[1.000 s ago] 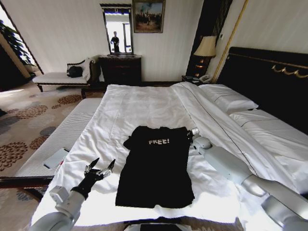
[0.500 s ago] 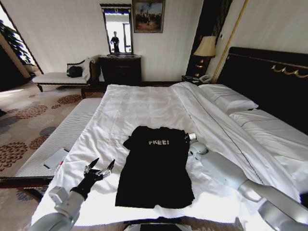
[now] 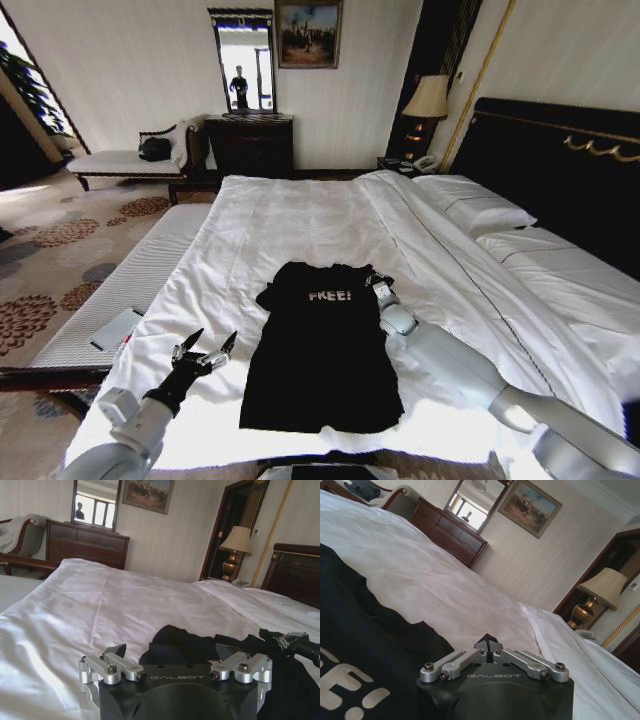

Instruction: Fold the clothes on the bed.

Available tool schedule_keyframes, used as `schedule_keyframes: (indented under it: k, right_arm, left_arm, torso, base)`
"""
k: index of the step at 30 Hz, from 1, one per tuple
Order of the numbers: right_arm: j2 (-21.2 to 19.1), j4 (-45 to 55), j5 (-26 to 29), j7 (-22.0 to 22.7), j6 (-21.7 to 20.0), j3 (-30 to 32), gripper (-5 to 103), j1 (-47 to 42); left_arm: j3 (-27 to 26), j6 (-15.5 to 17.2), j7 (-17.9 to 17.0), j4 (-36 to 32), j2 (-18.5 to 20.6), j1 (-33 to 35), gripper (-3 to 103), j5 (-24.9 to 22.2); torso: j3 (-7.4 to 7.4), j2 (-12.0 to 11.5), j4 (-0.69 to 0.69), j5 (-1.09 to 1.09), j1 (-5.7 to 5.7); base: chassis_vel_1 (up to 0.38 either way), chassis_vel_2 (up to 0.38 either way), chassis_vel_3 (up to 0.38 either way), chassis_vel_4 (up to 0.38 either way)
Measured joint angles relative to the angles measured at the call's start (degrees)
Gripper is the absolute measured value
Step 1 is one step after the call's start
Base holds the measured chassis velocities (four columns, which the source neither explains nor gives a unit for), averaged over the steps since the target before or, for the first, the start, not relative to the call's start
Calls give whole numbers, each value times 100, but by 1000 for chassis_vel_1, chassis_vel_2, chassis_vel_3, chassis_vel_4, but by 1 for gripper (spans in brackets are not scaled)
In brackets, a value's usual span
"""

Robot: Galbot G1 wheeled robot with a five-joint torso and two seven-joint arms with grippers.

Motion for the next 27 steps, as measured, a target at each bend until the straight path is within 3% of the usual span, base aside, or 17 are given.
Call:
schedule_keyframes:
  k: [6,11,13,14,17,18,19,23,24,25,27]
  right_arm:
    - [-34,122,-276,-434,335,-5,0,-326]
    - [-86,338,-259,-885,612,-20,22,-549]
    - [-95,411,-204,-960,691,-19,22,-616]
    - [-105,458,-172,-1011,757,-19,28,-660]
    - [-167,597,-130,-1285,1198,-20,43,-837]
    - [-193,648,-118,-1353,1251,-15,43,-883]
    - [-193,648,-118,-1353,1251,-15,43,-883]
    - [-336,963,-4,-1448,1282,120,65,-1133]
    - [-336,963,-4,-1448,1282,120,65,-1133]
    - [-343,1002,31,-1414,1289,163,65,-1162]
    - [-342,1068,207,-1248,1293,321,76,-1166]
  left_arm:
    - [1,-2,0,17,12,-28,100,-19]
    - [7,-1,0,20,18,-39,100,-19]
    - [6,-2,0,20,18,-40,100,-19]
    - [7,-2,0,20,18,-40,100,-19]
    - [6,-2,0,20,11,-40,100,-19]
    - [6,-2,0,20,9,-40,100,-18]
    - [6,-2,0,20,9,-40,100,-18]
    - [8,-2,0,15,1,-37,100,-12]
    - [8,-2,0,15,1,-37,100,-12]
    - [9,-1,0,14,-3,-36,100,-11]
    - [16,-2,0,14,-12,-35,100,-3]
  torso:
    - [0,0,-1,1,0]
    - [0,0,0,0,0]
    - [0,0,0,1,-1]
    - [0,0,1,1,0]
    - [0,0,0,1,0]
    - [0,0,1,1,0]
    - [0,0,1,1,0]
    - [0,0,-1,0,0]
    - [0,0,-1,0,0]
    - [0,0,-2,0,0]
    - [0,0,0,2,0]
  base:
    - [0,0,0,0]
    - [0,0,0,0]
    - [0,0,0,0]
    - [0,0,0,0]
    - [0,0,0,0]
    - [0,0,0,0]
    - [0,0,0,0]
    - [0,0,0,0]
    - [0,0,0,0]
    - [0,0,0,0]
    - [0,0,0,0]
